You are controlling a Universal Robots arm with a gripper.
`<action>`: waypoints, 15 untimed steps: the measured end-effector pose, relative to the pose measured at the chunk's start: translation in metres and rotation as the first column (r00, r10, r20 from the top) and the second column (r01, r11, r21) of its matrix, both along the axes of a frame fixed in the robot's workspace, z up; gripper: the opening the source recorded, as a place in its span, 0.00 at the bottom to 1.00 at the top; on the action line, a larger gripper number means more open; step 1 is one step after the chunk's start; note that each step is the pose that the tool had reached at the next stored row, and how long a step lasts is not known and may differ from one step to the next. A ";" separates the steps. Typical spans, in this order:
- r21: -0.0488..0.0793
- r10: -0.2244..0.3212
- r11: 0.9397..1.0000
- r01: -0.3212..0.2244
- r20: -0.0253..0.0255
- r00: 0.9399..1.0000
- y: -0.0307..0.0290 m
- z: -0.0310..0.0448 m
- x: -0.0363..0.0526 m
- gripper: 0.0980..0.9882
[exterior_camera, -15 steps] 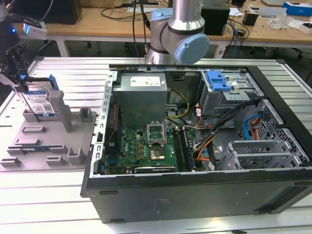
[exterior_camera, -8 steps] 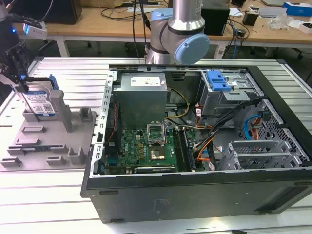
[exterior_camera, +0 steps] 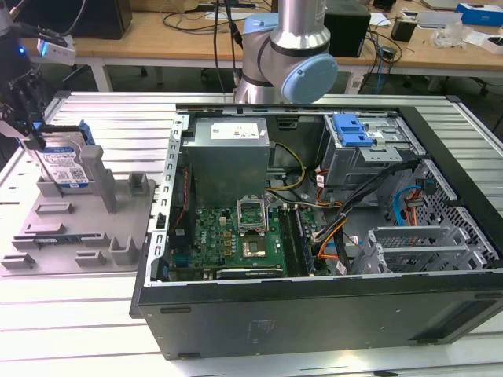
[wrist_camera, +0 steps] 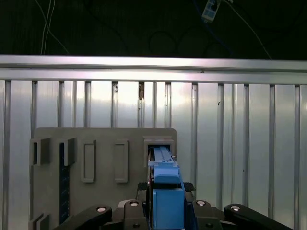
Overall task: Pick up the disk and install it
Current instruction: 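Reach for the disk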
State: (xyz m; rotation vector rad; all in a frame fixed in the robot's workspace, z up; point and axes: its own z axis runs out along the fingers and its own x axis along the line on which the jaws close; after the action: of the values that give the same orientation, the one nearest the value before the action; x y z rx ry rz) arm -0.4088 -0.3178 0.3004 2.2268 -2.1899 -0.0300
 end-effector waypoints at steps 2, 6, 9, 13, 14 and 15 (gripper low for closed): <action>0.000 0.000 1.000 0.000 0.000 1.000 -0.0002 0.0000 0.0000 0.30; 0.000 0.000 1.000 0.000 0.000 1.000 -0.0003 0.0000 0.0000 0.30; 0.000 0.000 1.000 0.000 0.000 1.000 -0.0005 0.0005 -0.0001 0.30; 0.000 0.000 1.000 0.000 0.000 1.000 -0.0007 0.0050 0.0000 0.30; 0.000 0.000 1.000 0.000 0.000 1.000 -0.0009 0.0085 0.0000 0.30; 0.000 0.000 1.000 0.000 0.000 1.000 -0.0010 0.0115 0.0000 0.30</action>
State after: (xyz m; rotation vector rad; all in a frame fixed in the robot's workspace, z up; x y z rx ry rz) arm -0.4088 -0.3188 0.3118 2.2269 -2.1898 -0.0300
